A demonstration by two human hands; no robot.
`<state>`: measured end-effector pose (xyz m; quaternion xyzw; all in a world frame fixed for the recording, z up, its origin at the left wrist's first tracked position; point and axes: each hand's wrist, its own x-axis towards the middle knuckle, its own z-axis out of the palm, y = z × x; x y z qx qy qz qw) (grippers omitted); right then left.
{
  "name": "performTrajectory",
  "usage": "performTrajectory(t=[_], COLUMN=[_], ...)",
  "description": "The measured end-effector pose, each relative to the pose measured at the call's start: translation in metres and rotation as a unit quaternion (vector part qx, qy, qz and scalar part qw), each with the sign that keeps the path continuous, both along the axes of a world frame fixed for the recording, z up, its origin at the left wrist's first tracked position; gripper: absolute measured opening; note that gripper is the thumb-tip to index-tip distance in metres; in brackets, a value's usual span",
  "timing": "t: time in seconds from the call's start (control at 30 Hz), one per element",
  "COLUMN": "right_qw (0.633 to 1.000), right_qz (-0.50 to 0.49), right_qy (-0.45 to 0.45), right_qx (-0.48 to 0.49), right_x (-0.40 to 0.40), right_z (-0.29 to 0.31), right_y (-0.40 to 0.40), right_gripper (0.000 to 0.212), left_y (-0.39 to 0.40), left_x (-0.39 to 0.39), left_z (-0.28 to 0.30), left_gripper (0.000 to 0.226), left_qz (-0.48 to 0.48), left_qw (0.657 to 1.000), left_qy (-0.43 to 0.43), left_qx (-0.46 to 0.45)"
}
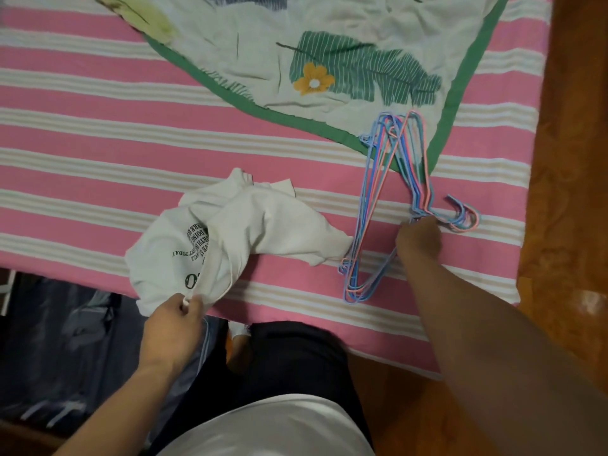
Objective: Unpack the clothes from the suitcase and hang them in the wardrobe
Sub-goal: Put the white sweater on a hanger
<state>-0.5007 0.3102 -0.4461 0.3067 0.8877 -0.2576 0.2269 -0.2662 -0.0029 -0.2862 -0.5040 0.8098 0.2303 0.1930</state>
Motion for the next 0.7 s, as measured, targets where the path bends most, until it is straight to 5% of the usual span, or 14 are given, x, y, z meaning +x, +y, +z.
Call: performTrajectory(t=[0.2, 0.33, 0.43, 0.53, 0.7], right_qw=[1.0, 0.979, 0.947, 0.926, 0.941], right_qz=[-0.027, -0.112, -0.166, -0.181, -0.019], right_qy=[0.0, 0.082, 0.13, 0.168, 0.268], right_qx=[0.001, -0.15, -0.242, -0.284, -0.206], right_x=[-0.001, 0.021, 0.047, 0.078, 0.09], right_z=[0.023, 0.068, 0.102, 0.141, 0.214], right_y=[-0.006, -0.031, -0.052, -0.073, -0.095], right_gripper=[0.029, 0.014, 0.03, 0.056, 0.028], left_y=[-0.015, -0.029, -0.059, -0.092, -0.14], left_x=[0.008, 0.01, 0.016, 0.024, 0.028], left_z=[0.005, 0.025, 0.039, 0.058, 0.099], left_gripper=[0.034, 0.034, 0.037, 0.034, 0.027], left_qz=[-0.089, -0.148, -0.104, -0.046, 0.001], left_qw=[0.996, 0.985, 0.991, 0.994, 0.966], left_qy=[0.0, -0.024, -0.018, 0.043, 0.244], left_qx=[-0.03, -0.086, -0.087, -0.089, -0.089])
